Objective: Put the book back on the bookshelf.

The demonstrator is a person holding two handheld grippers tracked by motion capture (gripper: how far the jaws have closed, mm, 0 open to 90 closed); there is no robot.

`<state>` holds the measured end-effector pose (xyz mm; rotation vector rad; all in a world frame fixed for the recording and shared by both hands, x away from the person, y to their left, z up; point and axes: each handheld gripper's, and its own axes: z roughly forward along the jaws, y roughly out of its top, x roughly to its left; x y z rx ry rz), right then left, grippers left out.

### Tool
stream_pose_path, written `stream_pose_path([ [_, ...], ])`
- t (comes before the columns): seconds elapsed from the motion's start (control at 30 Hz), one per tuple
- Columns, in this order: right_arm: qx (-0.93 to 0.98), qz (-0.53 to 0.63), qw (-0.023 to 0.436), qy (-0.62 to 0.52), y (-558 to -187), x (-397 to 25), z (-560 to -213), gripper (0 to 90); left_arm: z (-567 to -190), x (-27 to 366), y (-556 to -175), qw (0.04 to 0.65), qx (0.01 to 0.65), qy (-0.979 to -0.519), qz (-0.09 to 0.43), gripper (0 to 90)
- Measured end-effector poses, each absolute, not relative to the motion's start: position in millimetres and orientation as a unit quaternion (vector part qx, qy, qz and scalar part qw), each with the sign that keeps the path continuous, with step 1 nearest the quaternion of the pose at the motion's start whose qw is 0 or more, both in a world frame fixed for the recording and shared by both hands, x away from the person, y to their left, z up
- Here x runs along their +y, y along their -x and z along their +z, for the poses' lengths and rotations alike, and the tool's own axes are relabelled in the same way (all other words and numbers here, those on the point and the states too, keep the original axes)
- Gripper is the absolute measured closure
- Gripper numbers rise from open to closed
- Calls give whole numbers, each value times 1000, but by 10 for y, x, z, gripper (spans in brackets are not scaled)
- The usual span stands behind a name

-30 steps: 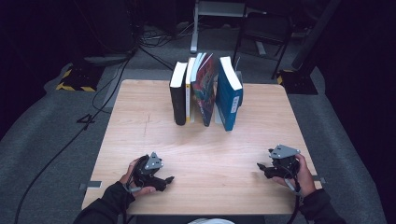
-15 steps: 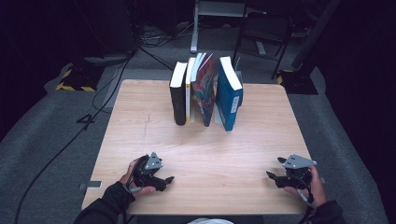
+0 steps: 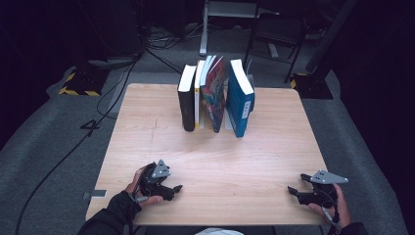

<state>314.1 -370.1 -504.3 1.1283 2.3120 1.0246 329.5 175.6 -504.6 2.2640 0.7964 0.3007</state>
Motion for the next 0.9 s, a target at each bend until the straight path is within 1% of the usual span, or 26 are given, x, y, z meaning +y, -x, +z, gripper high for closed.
stream_pose_path([
  [0.9, 819, 362, 182, -406, -3162, -3715, -5047, 199, -5047, 1774, -3283, 354, 309, -875, 117, 152],
])
